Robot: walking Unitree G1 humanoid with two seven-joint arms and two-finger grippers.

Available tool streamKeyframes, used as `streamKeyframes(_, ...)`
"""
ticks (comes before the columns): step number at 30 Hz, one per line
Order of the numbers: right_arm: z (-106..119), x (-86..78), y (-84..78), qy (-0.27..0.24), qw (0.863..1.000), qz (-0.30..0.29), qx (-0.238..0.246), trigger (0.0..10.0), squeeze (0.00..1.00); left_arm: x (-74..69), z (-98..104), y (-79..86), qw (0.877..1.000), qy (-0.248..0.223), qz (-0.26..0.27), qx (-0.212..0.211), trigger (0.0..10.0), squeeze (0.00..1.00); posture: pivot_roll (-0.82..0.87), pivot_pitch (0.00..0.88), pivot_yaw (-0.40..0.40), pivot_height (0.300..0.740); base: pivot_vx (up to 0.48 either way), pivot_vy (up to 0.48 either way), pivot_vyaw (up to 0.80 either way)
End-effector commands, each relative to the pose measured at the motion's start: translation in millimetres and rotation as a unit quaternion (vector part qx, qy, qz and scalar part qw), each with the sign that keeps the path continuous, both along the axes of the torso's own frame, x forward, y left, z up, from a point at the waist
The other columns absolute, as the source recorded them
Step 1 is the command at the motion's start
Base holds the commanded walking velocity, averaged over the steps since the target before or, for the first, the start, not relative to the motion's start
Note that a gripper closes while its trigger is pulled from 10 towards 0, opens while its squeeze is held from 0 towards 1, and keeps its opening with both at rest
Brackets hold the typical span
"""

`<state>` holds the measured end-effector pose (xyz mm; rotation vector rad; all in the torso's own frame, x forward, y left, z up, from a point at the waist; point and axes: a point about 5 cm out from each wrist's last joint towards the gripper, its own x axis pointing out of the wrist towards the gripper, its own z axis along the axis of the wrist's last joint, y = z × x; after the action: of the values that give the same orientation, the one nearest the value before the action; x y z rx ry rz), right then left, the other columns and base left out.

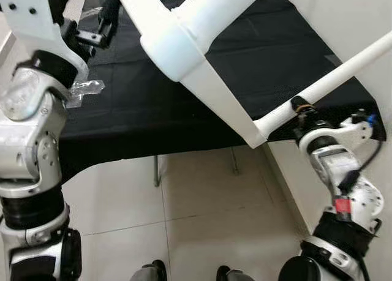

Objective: Building children table

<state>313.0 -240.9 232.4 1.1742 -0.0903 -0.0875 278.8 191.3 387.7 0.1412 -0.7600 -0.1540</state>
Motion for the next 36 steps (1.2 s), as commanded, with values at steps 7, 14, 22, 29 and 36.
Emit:
streamKeyframes(7,4,-11.3,-14.5,0.003,0.998,-0.031,-0.061,10.0,1.00,7.3,9,5.2,1.000,-0.016,-0.004,0.008,10.0,0.00,-0.01,0.241,0.009,0.740,0.000,0.000,0.00)
streamKeyframes(14,31,-10.2,18.1,-0.036,0.965,0.007,-0.261,10.0,1.00,24.1,3,19.8,0.997,-0.002,0.008,-0.074,10.0,0.00,-0.01,0.236,0.009,0.740,0.000,0.000,0.00)
streamKeyframes(22,47,-10.9,36.9,-0.074,0.957,0.042,-0.278,10.0,1.00,23.7,7,10.4,0.997,-0.017,-0.008,-0.081,10.0,0.00,-0.01,0.225,0.001,0.740,0.000,0.000,0.00)
streamKeyframes(29,38,-11.5,46.2,-0.083,0.947,0.077,-0.300,10.0,1.00,19.1,-3,19.0,0.997,-0.005,0.005,-0.079,10.0,0.00,0.00,0.215,0.004,0.740,0.000,0.000,0.00)
streamKeyframes(36,35,-5.4,47.6,-0.129,0.873,0.147,-0.446,10.0,0.94,4.8,-54,28.8,0.994,0.064,0.040,-0.076,10.0,0.00,0.02,0.201,0.006,0.740,0.000,0.000,0.00)
